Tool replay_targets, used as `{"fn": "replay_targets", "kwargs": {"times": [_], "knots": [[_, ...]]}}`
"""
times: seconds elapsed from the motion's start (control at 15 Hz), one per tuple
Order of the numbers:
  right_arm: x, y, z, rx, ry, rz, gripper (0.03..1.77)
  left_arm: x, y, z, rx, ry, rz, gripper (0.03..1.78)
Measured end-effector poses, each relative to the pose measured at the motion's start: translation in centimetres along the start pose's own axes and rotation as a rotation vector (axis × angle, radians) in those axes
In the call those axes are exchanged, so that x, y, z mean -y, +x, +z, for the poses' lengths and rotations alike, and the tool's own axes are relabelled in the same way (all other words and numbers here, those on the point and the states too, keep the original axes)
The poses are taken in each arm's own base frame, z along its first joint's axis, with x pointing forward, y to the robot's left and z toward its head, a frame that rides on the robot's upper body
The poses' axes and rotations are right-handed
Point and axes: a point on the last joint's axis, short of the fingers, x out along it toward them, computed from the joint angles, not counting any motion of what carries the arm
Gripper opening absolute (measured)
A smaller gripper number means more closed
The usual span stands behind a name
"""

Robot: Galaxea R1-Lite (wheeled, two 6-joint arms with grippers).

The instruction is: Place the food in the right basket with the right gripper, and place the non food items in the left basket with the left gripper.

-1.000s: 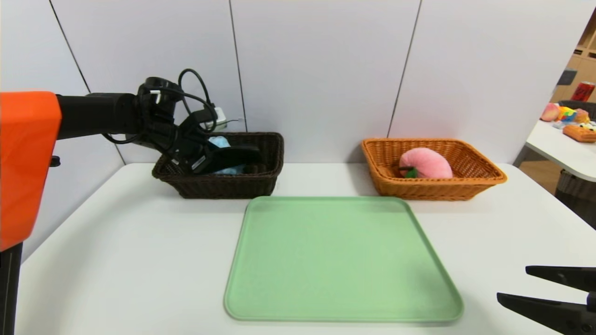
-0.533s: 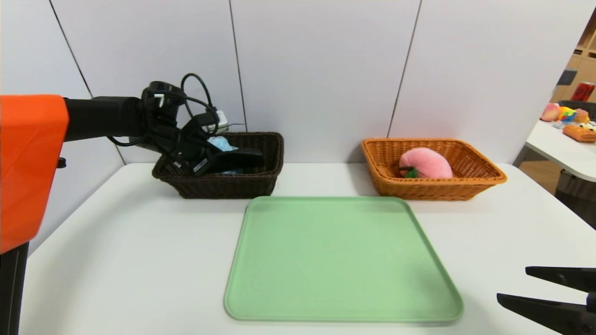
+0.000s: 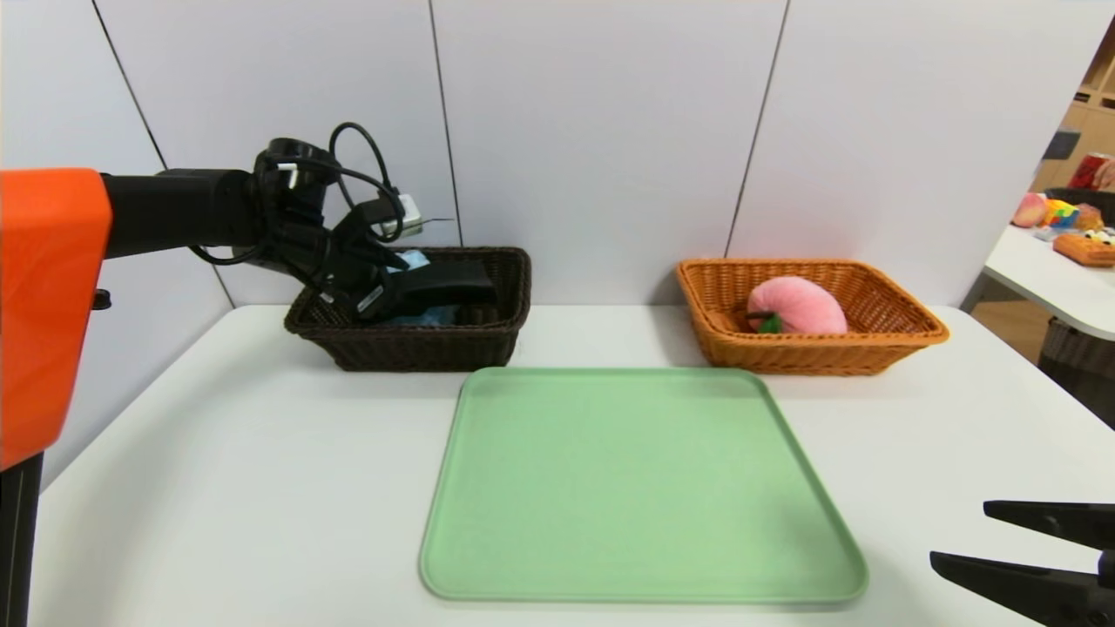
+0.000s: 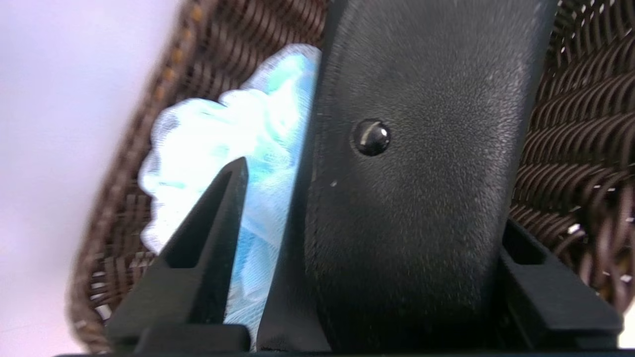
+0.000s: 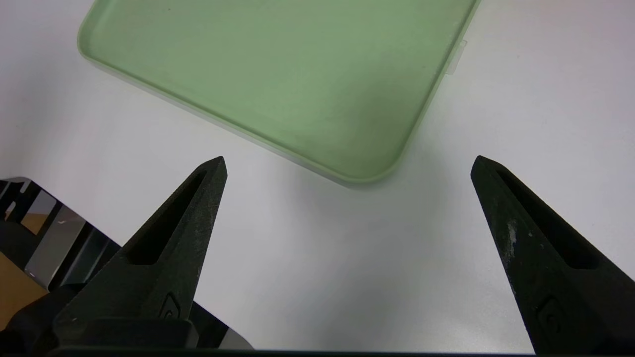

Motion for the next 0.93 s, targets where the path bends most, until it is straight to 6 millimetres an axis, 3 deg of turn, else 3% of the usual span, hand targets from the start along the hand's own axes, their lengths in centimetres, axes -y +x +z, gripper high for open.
{"fn": "replay_targets", "kwargs": {"times": [0.47,0.93], "knots": [[0.0,0.0,0.0,0.001,0.001,0.001,1.7,-0.4,-2.2,1.5,0.032,0.016,0.044,1.55],[0.0,-0.1,-0.1,0.001,0.001,0.003,1.7,-0.3,-5.8,3.6,0.075,0.017,0.089,1.64]]}}
